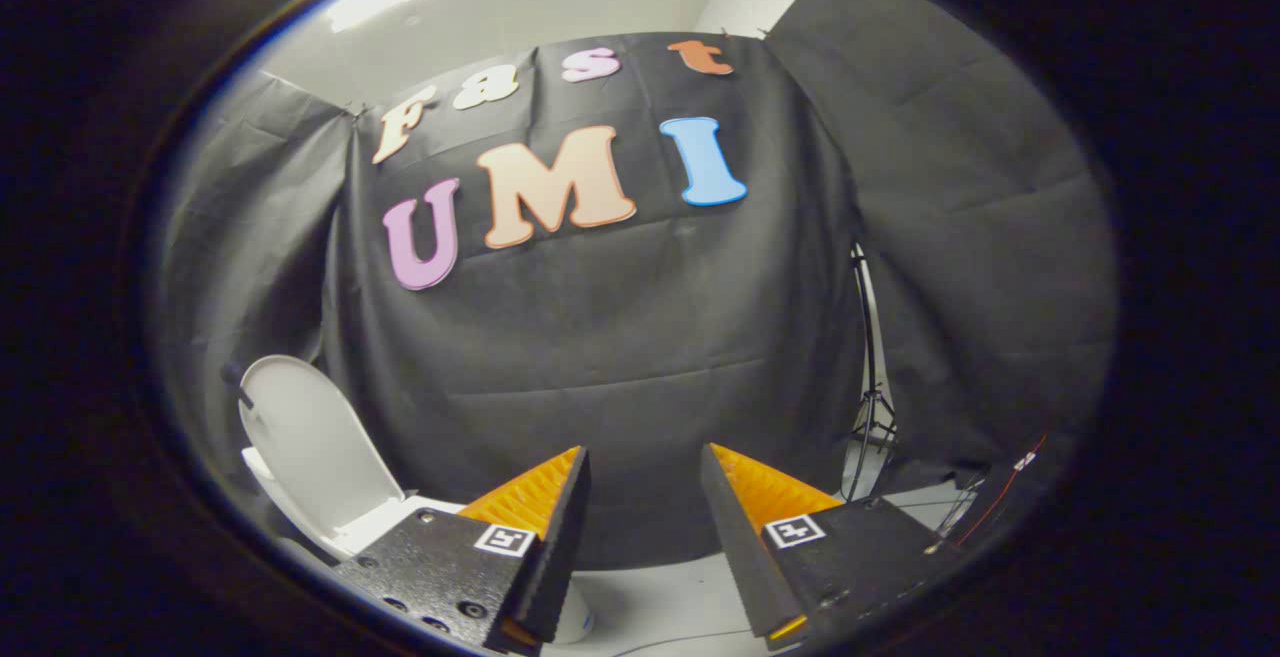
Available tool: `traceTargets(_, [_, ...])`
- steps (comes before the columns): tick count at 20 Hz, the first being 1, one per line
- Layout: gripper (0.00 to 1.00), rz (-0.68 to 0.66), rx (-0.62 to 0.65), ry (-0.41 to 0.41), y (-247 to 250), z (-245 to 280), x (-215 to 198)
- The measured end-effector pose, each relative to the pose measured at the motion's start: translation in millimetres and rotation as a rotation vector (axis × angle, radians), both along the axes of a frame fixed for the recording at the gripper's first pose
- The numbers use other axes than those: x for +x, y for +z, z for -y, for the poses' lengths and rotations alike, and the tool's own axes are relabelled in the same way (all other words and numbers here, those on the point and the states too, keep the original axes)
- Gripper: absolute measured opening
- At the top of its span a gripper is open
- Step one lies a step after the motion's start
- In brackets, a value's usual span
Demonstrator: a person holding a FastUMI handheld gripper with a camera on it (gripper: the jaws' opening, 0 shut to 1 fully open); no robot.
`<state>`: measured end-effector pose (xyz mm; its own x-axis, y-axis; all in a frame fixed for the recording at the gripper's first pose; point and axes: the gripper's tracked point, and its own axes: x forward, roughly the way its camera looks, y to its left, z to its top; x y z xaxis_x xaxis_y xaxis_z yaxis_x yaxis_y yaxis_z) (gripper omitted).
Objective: Open the toilet lid.
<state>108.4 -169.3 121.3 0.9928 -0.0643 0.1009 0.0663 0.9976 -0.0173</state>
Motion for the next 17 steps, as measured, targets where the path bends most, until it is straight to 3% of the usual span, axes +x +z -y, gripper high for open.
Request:
traceTargets(4, [0.59, -0.058, -0.099, 0.133, -7.0, -22.5, -20.8])
traceTargets(7, [0.57, -0.058, -0.134, 0.084, -9.1, -9.2, -27.3])
traceTargets(17, [0.53, -0.101, -0.142, 0.067, -20.8, -14.3, -34.0])
